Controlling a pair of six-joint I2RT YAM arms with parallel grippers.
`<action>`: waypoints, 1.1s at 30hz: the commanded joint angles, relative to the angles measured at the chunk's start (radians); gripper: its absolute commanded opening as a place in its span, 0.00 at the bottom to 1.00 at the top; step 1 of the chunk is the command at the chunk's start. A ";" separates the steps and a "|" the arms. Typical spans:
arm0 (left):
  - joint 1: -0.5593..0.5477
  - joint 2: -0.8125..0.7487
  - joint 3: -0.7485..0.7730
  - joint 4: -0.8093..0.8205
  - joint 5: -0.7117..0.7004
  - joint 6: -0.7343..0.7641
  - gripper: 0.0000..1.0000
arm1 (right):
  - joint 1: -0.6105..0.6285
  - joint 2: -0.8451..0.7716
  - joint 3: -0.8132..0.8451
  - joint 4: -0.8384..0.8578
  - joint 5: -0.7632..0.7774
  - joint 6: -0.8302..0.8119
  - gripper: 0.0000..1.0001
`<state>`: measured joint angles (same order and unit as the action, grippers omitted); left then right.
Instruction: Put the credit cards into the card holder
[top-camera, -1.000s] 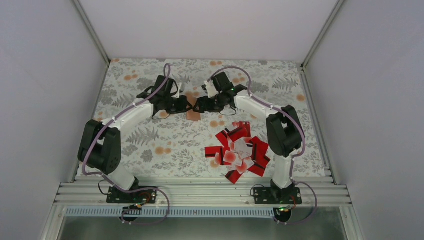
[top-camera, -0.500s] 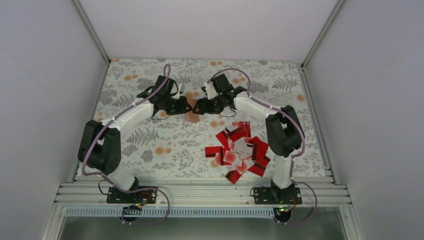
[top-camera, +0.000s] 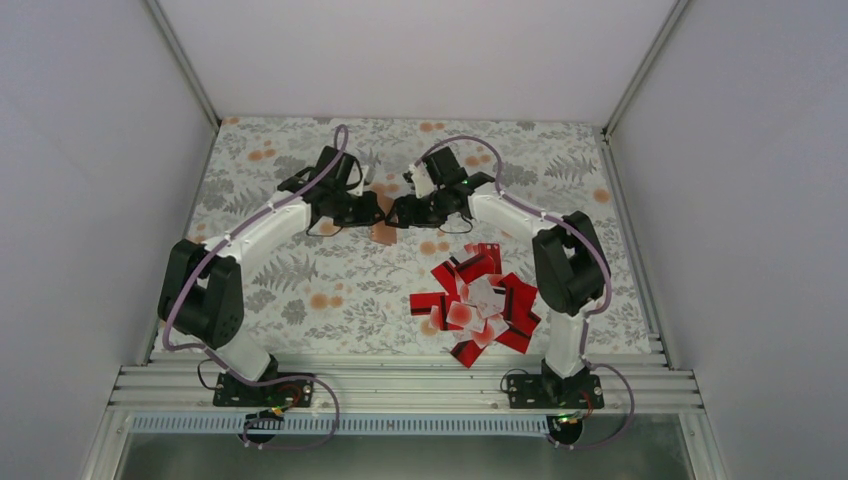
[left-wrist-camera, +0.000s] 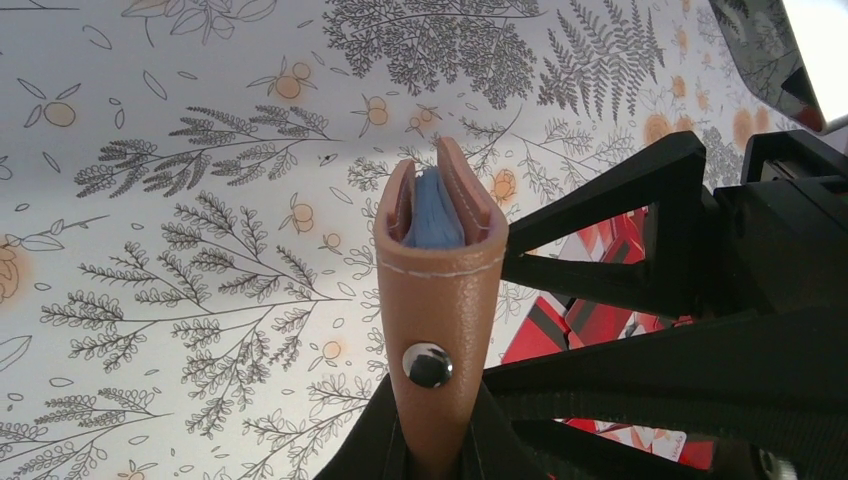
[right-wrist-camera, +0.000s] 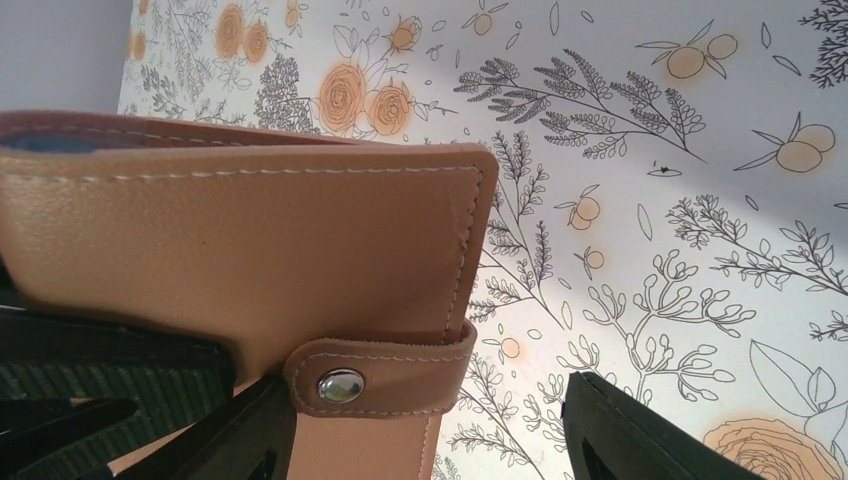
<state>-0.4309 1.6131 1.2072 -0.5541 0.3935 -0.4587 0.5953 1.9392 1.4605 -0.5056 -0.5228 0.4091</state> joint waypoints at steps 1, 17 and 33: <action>-0.053 -0.011 0.088 0.026 0.113 0.023 0.03 | 0.011 0.006 -0.014 0.009 0.071 0.020 0.68; -0.067 -0.033 0.109 -0.043 0.007 0.022 0.02 | -0.425 -0.234 -0.283 -0.065 0.207 -0.144 0.65; -0.055 -0.042 -0.001 0.075 0.189 -0.002 0.03 | -0.376 -0.442 -0.373 0.025 -0.329 -0.150 0.66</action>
<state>-0.4950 1.6016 1.2839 -0.5655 0.4465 -0.4286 0.1795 1.5143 1.1229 -0.4938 -0.6918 0.2794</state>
